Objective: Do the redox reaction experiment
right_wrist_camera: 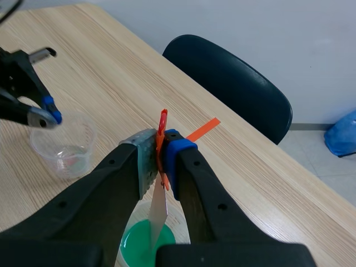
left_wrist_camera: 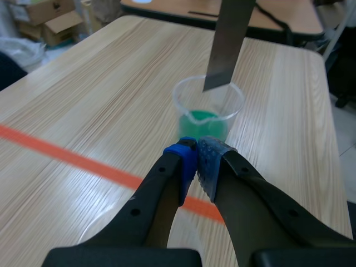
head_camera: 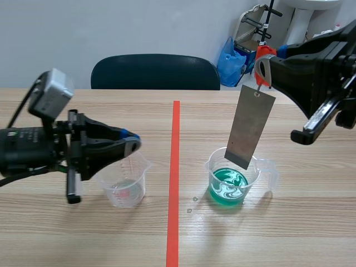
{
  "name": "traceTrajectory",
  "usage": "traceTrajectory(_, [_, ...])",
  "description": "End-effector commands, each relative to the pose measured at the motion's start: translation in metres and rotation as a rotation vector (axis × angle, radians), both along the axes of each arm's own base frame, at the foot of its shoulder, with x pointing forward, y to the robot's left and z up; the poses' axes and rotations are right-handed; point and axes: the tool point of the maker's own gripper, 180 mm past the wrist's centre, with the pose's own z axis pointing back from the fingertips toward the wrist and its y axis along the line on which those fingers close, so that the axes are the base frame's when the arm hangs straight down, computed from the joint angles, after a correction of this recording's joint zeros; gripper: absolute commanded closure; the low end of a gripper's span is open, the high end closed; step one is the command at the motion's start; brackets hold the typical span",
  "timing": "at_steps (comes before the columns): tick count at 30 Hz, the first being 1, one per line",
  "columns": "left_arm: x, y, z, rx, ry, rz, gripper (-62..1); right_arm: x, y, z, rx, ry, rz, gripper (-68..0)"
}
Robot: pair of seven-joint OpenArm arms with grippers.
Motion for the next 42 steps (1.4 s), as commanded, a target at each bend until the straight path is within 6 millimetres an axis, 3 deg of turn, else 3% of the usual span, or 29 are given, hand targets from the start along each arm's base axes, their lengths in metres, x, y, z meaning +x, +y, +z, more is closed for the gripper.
traceTrajectory(1, [0.003, -0.01, 0.01, -0.042, -0.01, -0.003, -4.0, 0.0, 0.001, 0.012, 0.008, -0.038, 0.006, -0.6])
traceTrajectory(8, [0.01, -0.056, 0.011, -0.041, -0.033, -0.009, -3.9, 0.0, 0.001, 0.012, 0.009, -0.039, 0.006, -0.6])
traceTrajectory(17, [0.009, -0.09, 0.014, -0.062, -0.034, -0.016, -3.9, 0.0, 0.001, 0.013, 0.012, -0.041, 0.007, -0.6])
traceTrajectory(26, [0.019, -0.101, 0.011, -0.071, -0.031, 0.027, -4.0, 0.0, 0.001, 0.013, 0.012, -0.041, 0.007, -0.6])
traceTrajectory(42, [0.019, -0.101, 0.011, -0.069, -0.031, 0.027, -4.0, 0.0, 0.001, 0.013, 0.012, -0.041, 0.007, -0.6])
